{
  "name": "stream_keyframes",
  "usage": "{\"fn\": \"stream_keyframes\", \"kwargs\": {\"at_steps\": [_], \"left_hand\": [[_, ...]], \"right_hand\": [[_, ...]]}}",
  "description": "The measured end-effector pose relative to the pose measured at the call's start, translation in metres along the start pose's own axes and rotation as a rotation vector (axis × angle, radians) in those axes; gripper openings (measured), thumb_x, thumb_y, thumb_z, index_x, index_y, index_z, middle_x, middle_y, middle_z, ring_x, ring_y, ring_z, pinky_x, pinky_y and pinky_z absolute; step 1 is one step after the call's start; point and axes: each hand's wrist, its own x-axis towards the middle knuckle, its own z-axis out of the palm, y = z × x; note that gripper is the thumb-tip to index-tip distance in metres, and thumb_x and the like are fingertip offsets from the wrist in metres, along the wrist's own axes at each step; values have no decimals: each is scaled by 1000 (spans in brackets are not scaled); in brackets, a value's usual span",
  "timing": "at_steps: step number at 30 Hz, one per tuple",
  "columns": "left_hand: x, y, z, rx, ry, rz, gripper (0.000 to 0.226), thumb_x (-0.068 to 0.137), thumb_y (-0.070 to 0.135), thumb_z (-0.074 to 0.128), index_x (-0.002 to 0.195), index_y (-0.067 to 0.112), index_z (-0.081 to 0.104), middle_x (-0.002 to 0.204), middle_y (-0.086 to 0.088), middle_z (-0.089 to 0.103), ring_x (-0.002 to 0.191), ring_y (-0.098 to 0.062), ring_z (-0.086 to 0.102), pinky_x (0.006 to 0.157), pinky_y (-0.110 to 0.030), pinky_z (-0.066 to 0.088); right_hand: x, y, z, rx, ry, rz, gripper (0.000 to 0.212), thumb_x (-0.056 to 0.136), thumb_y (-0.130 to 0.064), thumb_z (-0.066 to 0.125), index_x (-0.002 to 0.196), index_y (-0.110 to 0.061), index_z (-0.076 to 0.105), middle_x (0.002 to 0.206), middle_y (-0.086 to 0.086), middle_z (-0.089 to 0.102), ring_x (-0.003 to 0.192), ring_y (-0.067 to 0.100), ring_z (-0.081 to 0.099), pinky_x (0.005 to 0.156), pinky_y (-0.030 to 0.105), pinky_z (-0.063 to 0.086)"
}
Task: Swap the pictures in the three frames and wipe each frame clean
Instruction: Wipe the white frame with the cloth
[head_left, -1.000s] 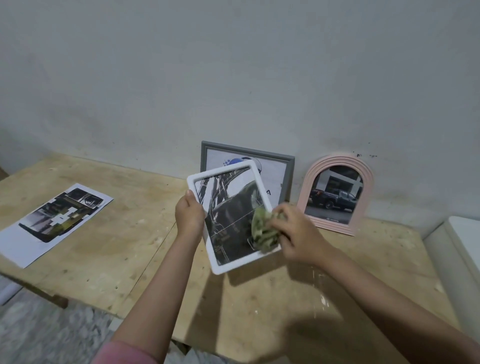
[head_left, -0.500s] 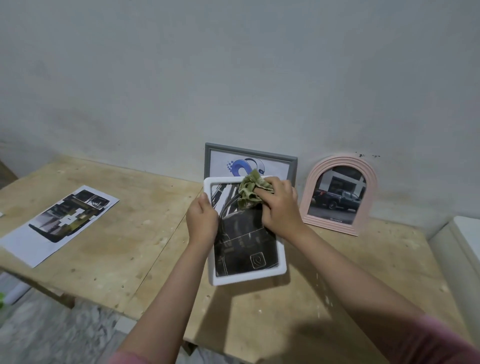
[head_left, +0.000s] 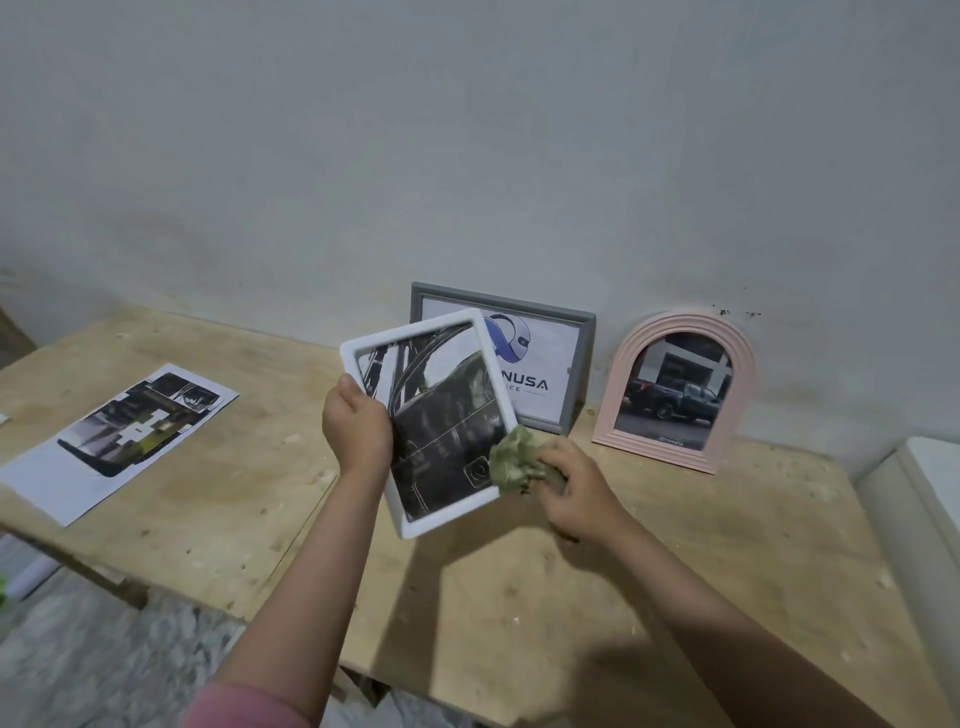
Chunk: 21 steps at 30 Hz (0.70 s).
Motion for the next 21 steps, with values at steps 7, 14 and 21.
{"fn": "stream_keyframes", "kwargs": {"at_steps": [7, 14, 21], "left_hand": [[17, 0, -28, 40, 107, 24, 39, 103, 28, 26, 80, 3, 46, 73, -6, 48, 71, -26, 45, 67, -33, 34], [55, -10, -73, 54, 215, -4, 40, 103, 27, 25, 72, 7, 41, 65, -2, 39, 63, -21, 38, 65, -32, 29], [151, -39, -105, 57, 183, -63, 43, 101, 37, 25, 69, 12, 38, 72, -16, 47, 65, -23, 43, 64, -35, 33]], "right_hand": [[40, -13, -10, 527, 63, 419, 37, 74, -20, 78, 105, -9, 60, 92, 1, 69, 75, 8, 66, 61, 17, 48], [96, -32, 41, 754, -3, 706, 4, 84, -4, 59, 88, -4, 61, 66, 10, 64, 53, 22, 56, 51, 26, 45], [187, -53, 136, 265, -165, 460, 20, 82, -13, 64, 101, -14, 63, 92, 6, 69, 78, 19, 65, 68, 28, 51]]}}
